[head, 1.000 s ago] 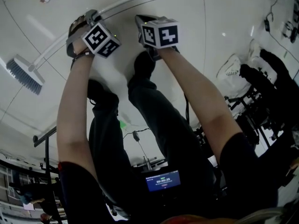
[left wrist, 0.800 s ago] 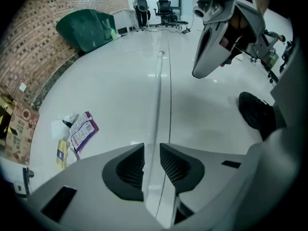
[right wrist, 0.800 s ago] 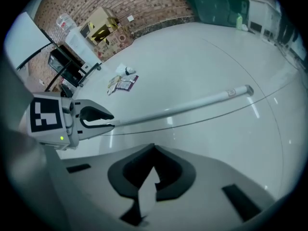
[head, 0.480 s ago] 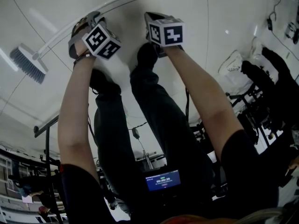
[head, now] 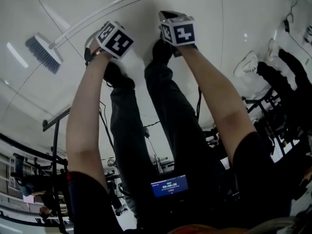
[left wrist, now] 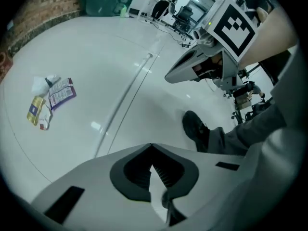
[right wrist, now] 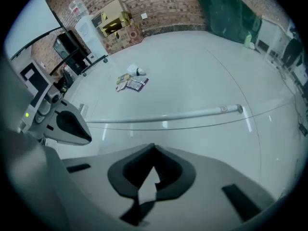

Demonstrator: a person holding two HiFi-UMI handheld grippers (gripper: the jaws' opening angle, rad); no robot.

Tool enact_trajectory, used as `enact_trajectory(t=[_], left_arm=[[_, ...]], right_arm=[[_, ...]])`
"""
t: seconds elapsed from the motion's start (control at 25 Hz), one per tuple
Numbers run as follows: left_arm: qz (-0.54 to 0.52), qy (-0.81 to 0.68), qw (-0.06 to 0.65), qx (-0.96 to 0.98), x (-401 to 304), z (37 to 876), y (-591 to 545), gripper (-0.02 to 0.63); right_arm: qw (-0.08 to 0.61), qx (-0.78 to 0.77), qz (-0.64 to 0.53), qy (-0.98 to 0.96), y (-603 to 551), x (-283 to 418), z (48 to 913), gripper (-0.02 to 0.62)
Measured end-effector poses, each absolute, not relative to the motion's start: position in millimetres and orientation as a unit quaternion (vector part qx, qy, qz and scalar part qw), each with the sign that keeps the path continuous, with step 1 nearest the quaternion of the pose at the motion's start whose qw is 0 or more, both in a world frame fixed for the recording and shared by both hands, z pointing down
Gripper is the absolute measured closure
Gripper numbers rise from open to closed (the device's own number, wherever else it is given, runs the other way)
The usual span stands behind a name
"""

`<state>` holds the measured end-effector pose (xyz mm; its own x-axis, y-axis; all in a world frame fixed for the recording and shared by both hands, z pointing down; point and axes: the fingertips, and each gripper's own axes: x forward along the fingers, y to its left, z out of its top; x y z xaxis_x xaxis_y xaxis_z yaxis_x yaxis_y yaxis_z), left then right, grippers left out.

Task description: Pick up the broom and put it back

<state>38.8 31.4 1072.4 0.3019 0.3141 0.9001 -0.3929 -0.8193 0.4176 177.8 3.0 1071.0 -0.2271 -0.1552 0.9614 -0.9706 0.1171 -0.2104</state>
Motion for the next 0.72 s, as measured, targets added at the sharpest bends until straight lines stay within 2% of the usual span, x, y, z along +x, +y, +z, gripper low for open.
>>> enact_trajectory(t=[0.2,0.32,0.44,0.6,0.72], left_arm=[[0.586,-0.071,0.361,0.722,12,1018,35,0.606],[0.565,-0.118,0.365,0.731,4,967,13,0.606],[0.54,-0.164,0.361,0.743,-9,898,-14,0.606],[0.462,-0.2,0.4,0.766,-10,785,-33,0.606],[0.445,-0.225,0.375,0.782,-26,704,-45,0.606]], right_arm=[[0.398,0.472,0.492,-0.614,-6,188,1015,0.594],[0.395,0.471,0.487,-0.62,-11,191,966,0.594],[0.367,0.469,0.492,-0.635,-18,179,901,0.592],[0.324,0.455,0.491,-0.669,-32,148,792,0.591],[0.316,0.441,0.475,-0.693,-36,117,718,0.591]])
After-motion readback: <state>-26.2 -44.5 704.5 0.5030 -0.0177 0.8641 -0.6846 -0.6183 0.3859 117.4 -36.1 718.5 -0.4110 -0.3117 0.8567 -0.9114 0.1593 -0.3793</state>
